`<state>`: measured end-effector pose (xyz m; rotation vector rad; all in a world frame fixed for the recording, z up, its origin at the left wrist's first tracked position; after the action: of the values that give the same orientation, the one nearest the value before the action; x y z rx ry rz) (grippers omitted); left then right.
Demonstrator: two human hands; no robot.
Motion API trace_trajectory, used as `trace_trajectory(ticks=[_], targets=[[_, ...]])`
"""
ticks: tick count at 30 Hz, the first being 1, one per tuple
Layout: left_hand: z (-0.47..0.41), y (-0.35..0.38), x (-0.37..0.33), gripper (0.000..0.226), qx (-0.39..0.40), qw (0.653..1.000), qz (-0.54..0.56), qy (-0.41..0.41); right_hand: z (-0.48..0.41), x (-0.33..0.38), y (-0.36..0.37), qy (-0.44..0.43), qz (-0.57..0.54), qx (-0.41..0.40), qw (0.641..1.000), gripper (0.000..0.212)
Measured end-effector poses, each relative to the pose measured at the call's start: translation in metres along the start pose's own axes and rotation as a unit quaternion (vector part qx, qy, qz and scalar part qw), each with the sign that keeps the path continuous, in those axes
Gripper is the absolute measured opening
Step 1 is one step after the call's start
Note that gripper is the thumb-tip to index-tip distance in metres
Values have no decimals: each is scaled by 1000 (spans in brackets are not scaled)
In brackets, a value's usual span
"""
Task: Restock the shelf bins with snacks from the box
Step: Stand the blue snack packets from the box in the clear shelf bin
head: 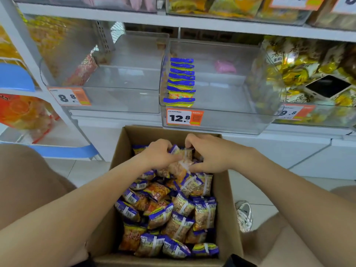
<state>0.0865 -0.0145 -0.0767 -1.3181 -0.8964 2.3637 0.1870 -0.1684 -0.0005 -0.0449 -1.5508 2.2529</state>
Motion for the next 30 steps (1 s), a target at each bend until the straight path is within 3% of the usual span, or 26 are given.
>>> trace_trajectory(ticks=[2,4,6,9,12,15,17,20,30], targets=[[18,-14,-16,50,0,993,114,-27,10,3,-6,-29,-53,-18,998,85],[39,-27,-28,43,6,970,234,-70,19,5,-11,-52,-105,-52,992,94],[57,-40,-37,45,20,937,338,-86,29,8,-21,-70,-159,-104,979,82],[75,-59,-52,47,15,906,415,-75,43,11,-45,-90,-250,-201,943,44],[86,-72,-67,46,-23,930,363,-50,48,6,-65,-48,-332,-276,901,23],[97,-84,-83,30,-107,953,278,55,48,1,-73,1,-403,-278,872,12],[100,-87,-89,19,-102,955,253,119,46,1,-72,21,-478,-266,837,15],[94,-89,-92,29,-118,958,212,151,42,-1,-67,51,-592,-246,766,20],[75,-99,-117,27,-160,943,221,191,35,-17,-92,69,-577,-304,755,15]])
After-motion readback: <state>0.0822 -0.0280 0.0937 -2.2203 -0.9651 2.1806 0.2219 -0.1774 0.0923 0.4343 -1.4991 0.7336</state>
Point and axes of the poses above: each hand's wrist, its own z-axis away from the middle knuckle, its own y-axis out of the palm, x = y × z, the point moved 3 cm from there along -z, towards the middle knuckle, and after that the axes turned 2 degrees about z, right-handed, at the moved point
